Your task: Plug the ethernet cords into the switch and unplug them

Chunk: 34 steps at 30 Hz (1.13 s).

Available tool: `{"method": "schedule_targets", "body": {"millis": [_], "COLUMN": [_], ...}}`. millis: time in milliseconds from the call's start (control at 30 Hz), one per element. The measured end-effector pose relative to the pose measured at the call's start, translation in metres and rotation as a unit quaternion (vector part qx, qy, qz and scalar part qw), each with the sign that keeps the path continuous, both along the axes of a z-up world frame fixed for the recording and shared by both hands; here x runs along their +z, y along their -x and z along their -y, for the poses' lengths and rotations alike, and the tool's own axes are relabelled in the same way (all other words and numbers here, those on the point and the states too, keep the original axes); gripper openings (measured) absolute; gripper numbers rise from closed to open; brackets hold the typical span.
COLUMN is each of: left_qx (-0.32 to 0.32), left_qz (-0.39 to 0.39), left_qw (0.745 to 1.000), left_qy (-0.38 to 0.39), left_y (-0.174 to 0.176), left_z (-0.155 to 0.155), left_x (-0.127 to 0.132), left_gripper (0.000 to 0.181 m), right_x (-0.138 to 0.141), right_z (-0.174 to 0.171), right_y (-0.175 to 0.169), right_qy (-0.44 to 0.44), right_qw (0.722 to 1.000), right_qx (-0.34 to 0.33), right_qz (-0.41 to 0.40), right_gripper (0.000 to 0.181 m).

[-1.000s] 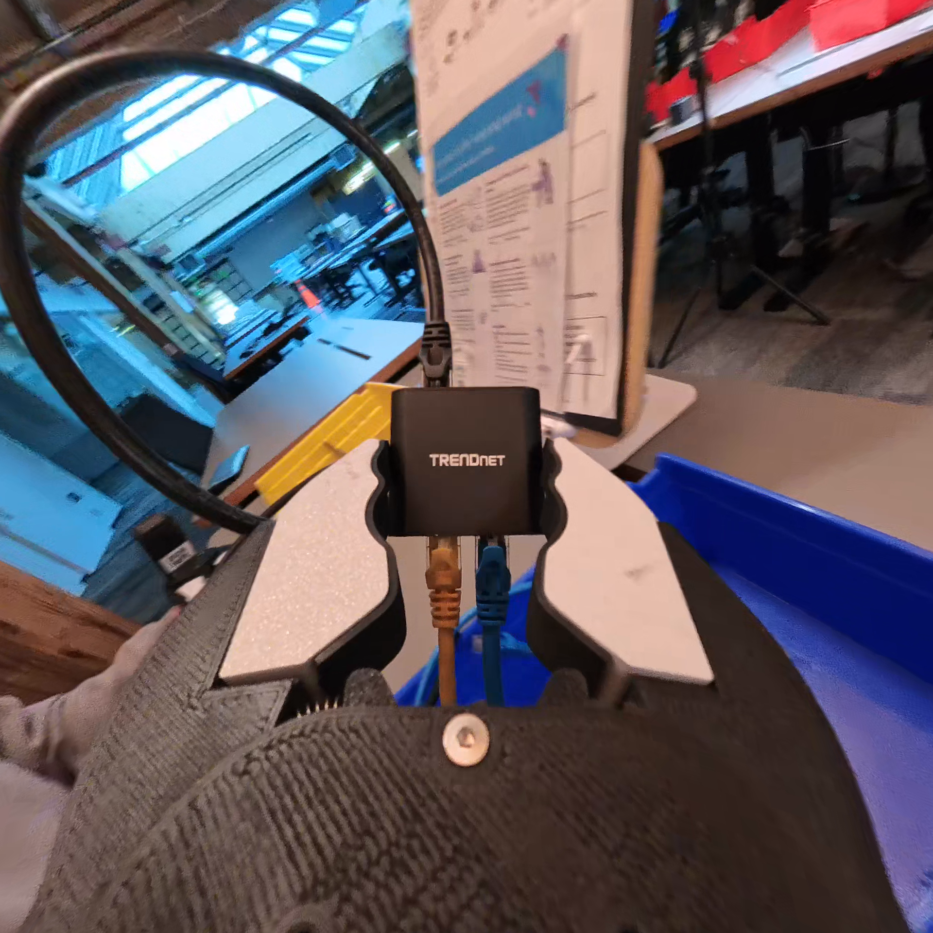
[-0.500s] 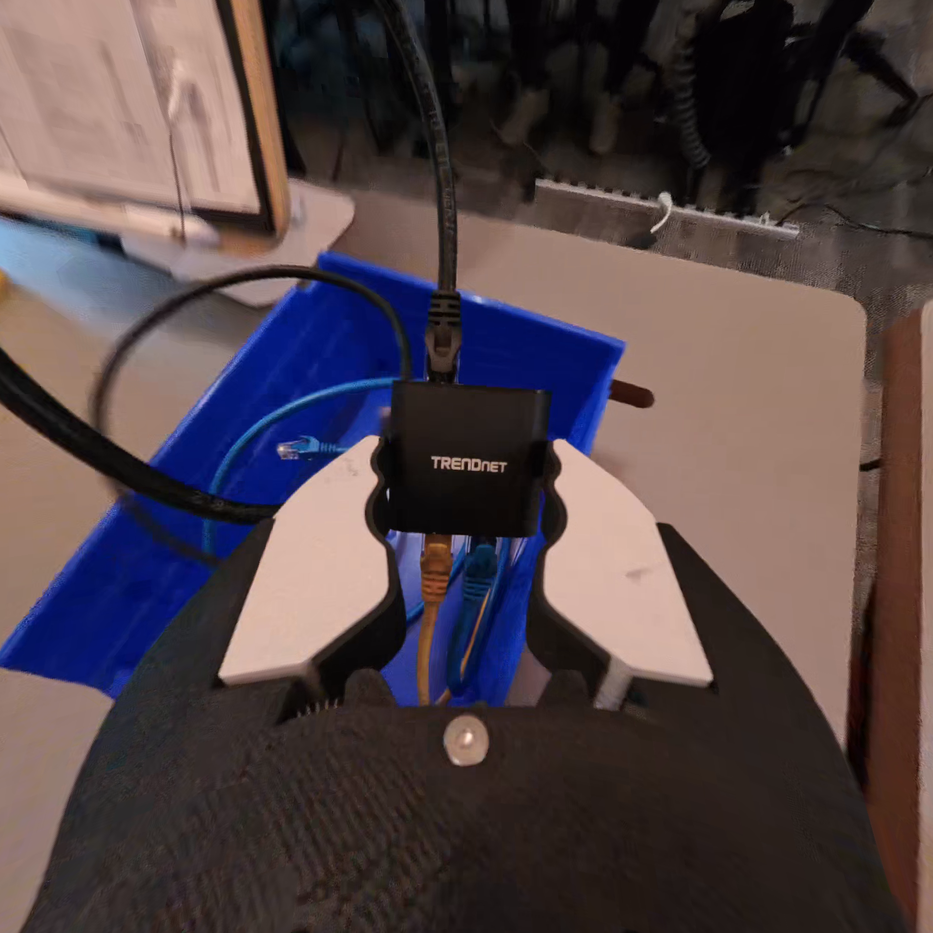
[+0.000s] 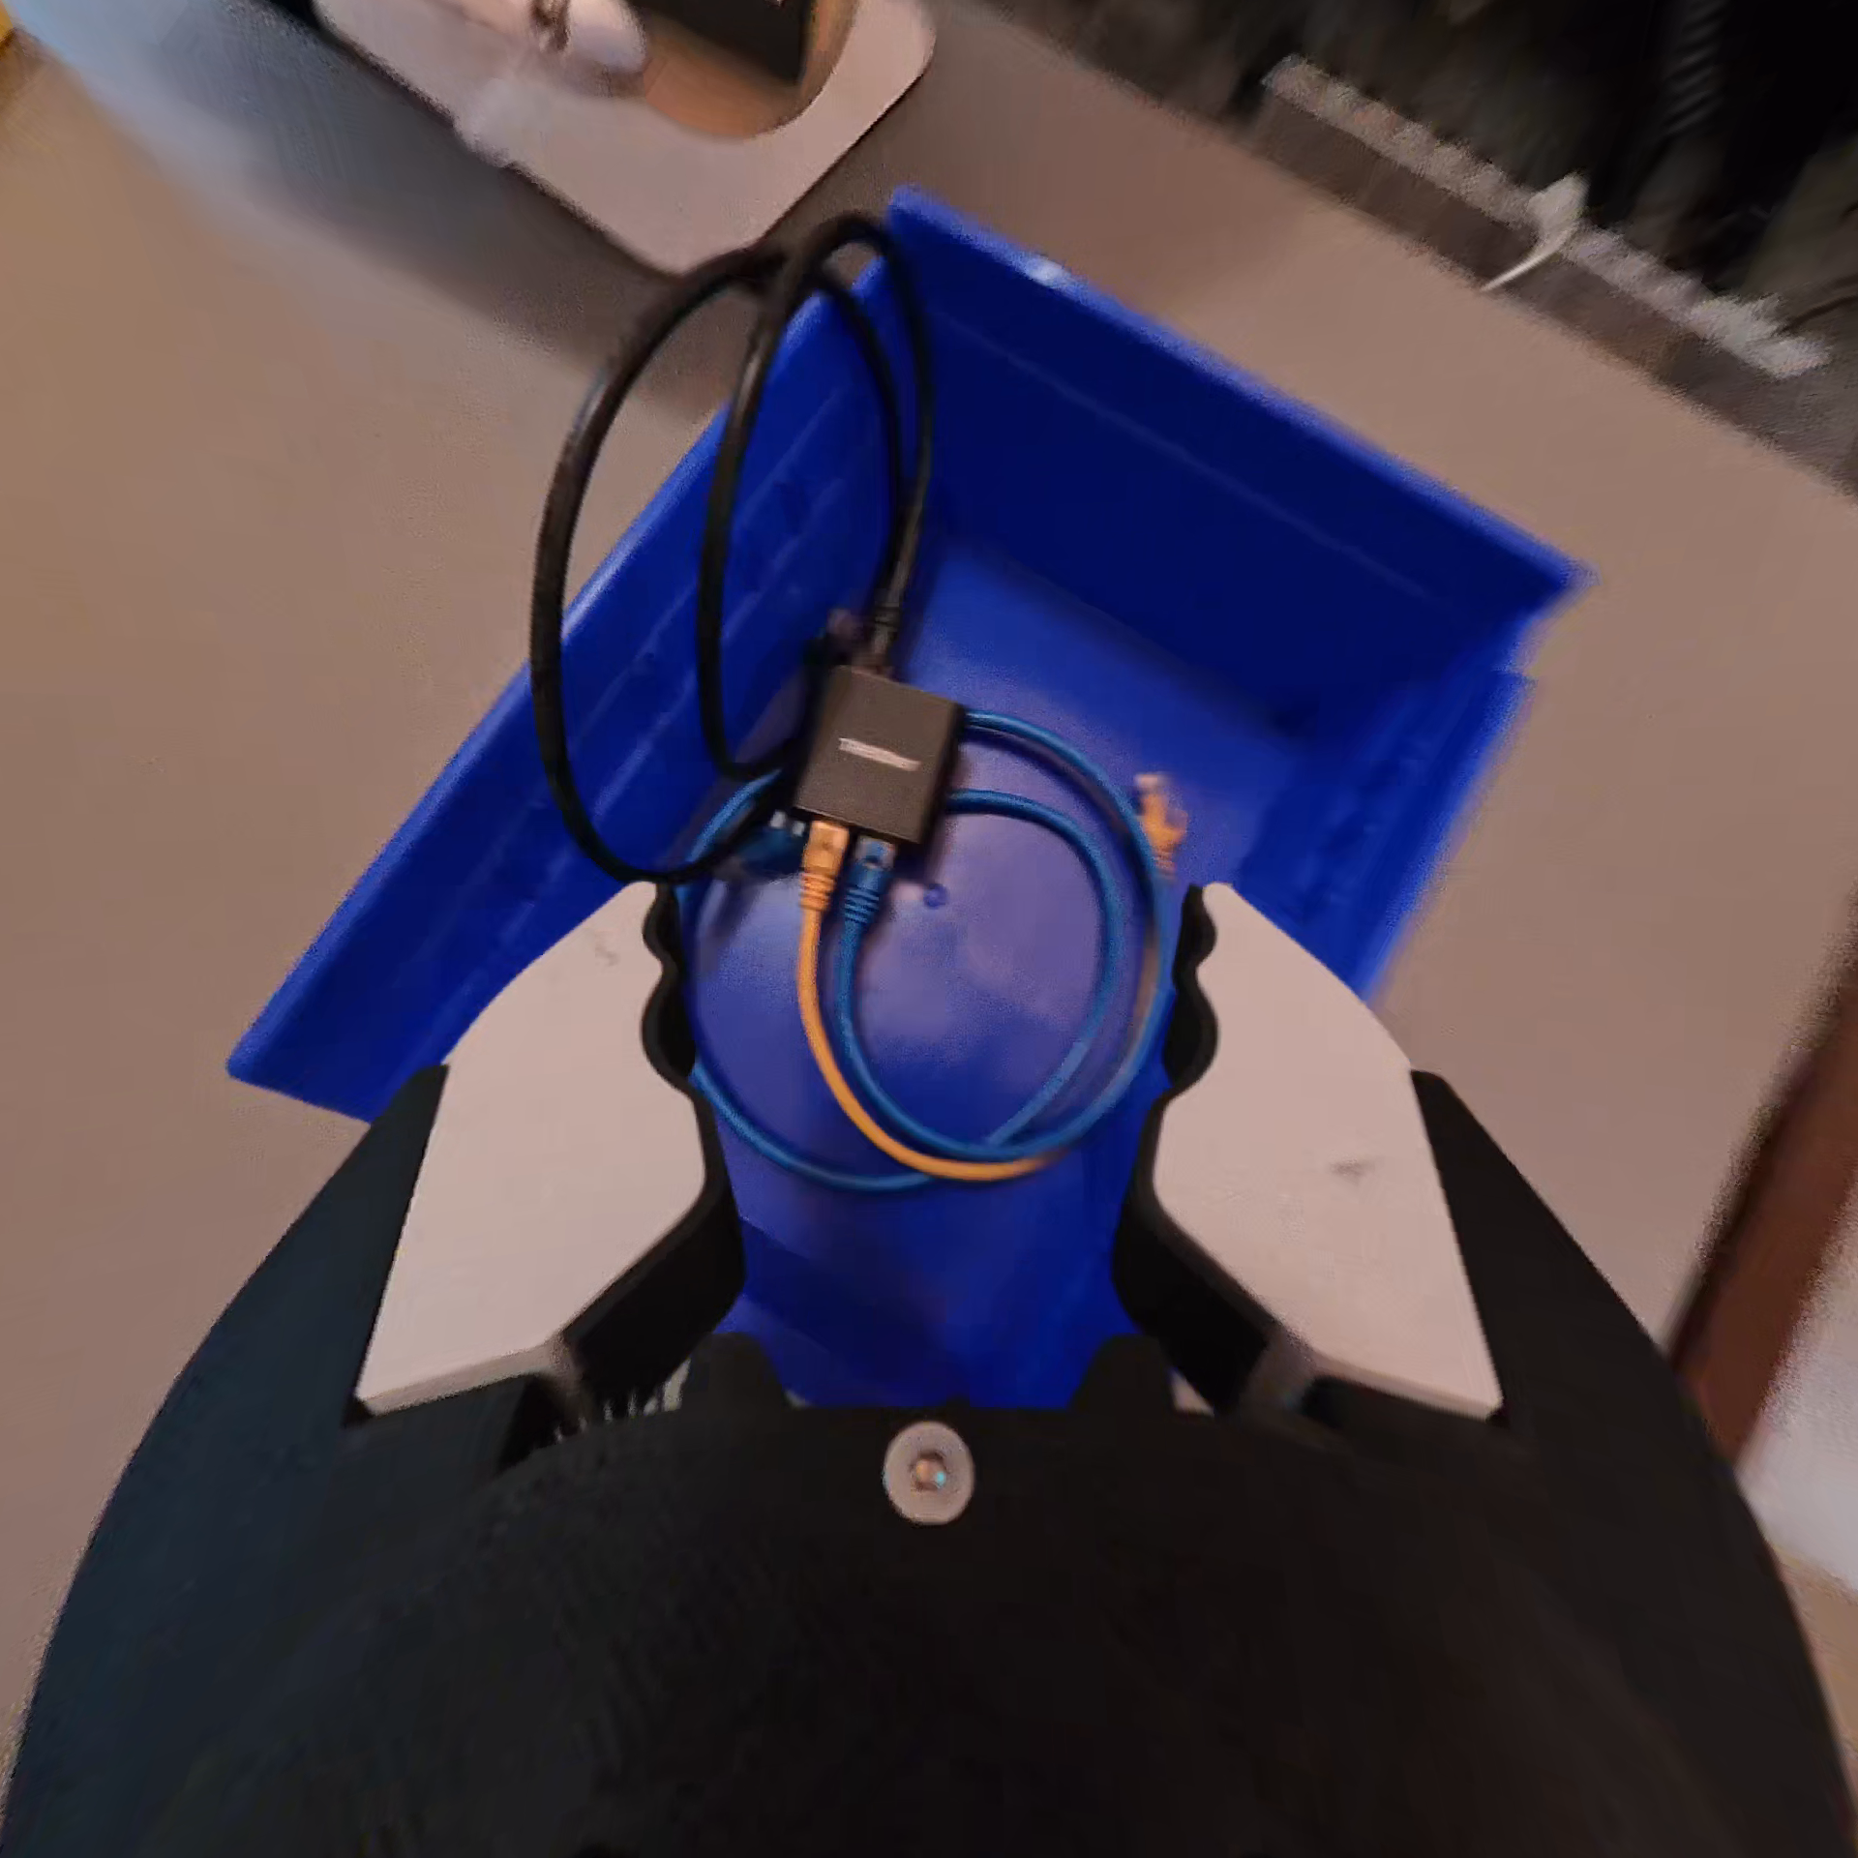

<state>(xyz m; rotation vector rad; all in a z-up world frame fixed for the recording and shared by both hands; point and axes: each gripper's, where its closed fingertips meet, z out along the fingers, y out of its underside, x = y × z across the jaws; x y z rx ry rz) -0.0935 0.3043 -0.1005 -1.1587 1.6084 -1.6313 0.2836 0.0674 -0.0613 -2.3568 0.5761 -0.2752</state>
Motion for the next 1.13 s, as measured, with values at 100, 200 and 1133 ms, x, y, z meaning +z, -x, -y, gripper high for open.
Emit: {"method": "schedule_targets", "body": {"millis": [100, 200, 1133], "left_qx": [0.013, 0.047, 0.047], "left_qz": [-0.044, -0.055, -0.206], "left_qw": [0.999, 0.995, 0.95], "left_qy": [-0.027, -0.074, -0.232], "left_y": [-0.024, -0.075, -0.022], "left_z": [0.031, 0.08, 0.042], "left_x": [0.007, 0.022, -0.033], "left_gripper": [0.041, 0.05, 0.004], "right_x": [0.021, 0.016, 0.083], "right_z": [0.046, 0.081, 0.012], "right_y": [0.025, 0.059, 0.191], "right_qy": [-0.021, -0.058, -0.294], "right_qw": [0.994, 0.981, 0.937], "right_qx": [-0.05, -0.107, 0.011], "right_qz": [0.094, 0.149, 0.188], "right_gripper": [0.095, 0.097, 0.101]}}
